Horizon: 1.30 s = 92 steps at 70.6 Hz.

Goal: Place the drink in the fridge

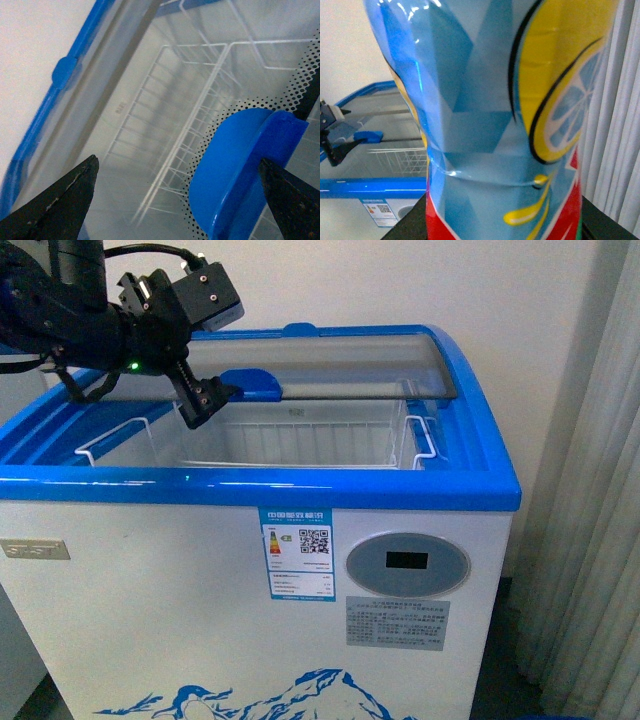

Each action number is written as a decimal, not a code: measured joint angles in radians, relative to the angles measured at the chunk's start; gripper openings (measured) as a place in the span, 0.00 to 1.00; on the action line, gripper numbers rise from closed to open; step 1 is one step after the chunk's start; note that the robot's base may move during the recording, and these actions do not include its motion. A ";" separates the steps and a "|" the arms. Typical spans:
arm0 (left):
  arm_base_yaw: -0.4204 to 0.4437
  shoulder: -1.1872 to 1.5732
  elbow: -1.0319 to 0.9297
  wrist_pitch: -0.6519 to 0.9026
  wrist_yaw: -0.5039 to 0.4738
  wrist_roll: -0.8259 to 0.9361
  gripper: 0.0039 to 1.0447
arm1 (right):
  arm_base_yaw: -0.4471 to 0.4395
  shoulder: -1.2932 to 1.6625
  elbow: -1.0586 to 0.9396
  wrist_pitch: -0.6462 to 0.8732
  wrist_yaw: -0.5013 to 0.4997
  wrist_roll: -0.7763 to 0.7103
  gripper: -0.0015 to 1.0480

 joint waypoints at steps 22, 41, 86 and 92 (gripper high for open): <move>-0.035 0.337 0.572 -0.021 -0.383 -0.275 0.92 | 0.000 0.000 0.000 0.000 0.000 0.000 0.40; 0.037 -0.064 0.043 -0.009 -0.494 -0.806 0.92 | 0.000 0.000 0.000 0.000 -0.002 0.000 0.40; 0.098 -1.286 -1.551 0.480 -0.355 -1.064 0.31 | -0.093 0.352 0.292 -0.449 -0.255 -0.217 0.40; 0.103 -1.315 -1.597 0.481 -0.353 -1.064 0.19 | -0.076 0.499 0.368 -0.328 -0.243 -0.370 0.40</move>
